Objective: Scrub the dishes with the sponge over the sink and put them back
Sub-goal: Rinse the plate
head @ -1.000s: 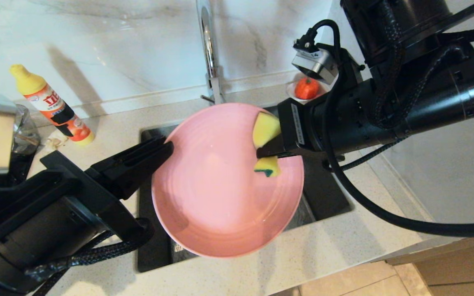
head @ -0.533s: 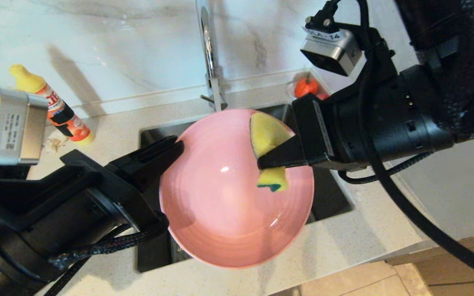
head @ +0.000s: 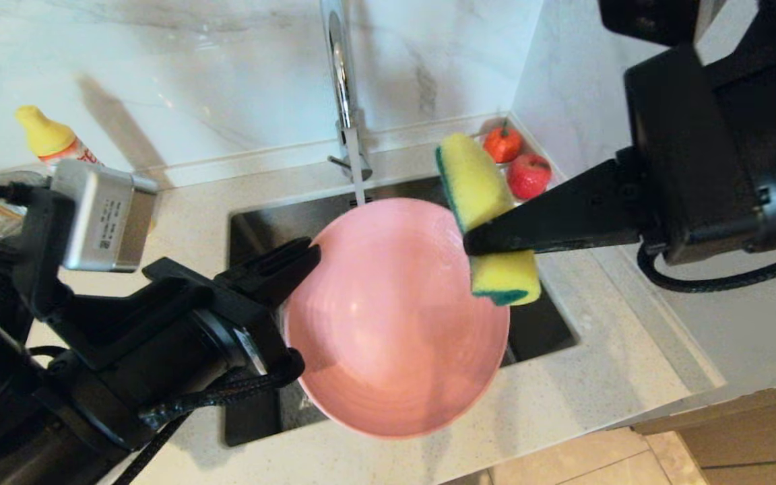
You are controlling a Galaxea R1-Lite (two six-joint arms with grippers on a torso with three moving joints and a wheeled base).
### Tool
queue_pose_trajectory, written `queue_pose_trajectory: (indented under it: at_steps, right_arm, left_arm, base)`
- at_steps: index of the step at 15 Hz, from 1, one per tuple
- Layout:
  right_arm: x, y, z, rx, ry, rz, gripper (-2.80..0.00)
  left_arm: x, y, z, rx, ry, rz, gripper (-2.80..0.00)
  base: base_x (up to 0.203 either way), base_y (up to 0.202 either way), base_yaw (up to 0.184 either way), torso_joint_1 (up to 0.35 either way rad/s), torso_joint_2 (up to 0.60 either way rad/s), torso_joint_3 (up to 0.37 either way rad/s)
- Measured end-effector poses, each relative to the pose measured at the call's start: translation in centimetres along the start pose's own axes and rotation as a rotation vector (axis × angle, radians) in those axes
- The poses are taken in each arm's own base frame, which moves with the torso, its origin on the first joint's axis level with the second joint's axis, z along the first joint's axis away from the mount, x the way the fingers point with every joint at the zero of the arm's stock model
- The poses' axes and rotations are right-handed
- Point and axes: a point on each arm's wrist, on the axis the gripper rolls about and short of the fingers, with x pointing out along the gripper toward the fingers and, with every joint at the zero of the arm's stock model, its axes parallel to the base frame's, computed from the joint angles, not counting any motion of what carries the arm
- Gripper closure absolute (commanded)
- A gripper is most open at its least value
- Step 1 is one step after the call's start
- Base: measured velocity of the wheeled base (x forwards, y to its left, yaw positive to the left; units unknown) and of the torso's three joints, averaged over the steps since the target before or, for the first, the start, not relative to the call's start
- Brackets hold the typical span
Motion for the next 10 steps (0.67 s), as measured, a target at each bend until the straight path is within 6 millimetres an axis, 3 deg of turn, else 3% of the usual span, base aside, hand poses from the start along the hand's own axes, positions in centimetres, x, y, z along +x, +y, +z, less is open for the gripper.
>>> queue_pose_trajectory:
  at_steps: [6, 10]
  right_arm:
    - [-3.8, -2.5, 1.4, 0.041, -0.118, -0.065, 0.00]
    - [-4.0, -4.2, 1.3, 0.072, -0.116, -0.127, 0.00]
  left_arm:
    - [1.3, 0.1, -5.0, -0.234, 0.250, 0.084, 0.00]
    - [3.9, 3.2, -6.4, -0.347, 0.264, 0.243, 0.00]
  base:
    - [0.000, 0.000, 0.000, 0.000, 0.00, 0.000]
    - [0.000, 0.000, 0.000, 0.000, 0.00, 0.000]
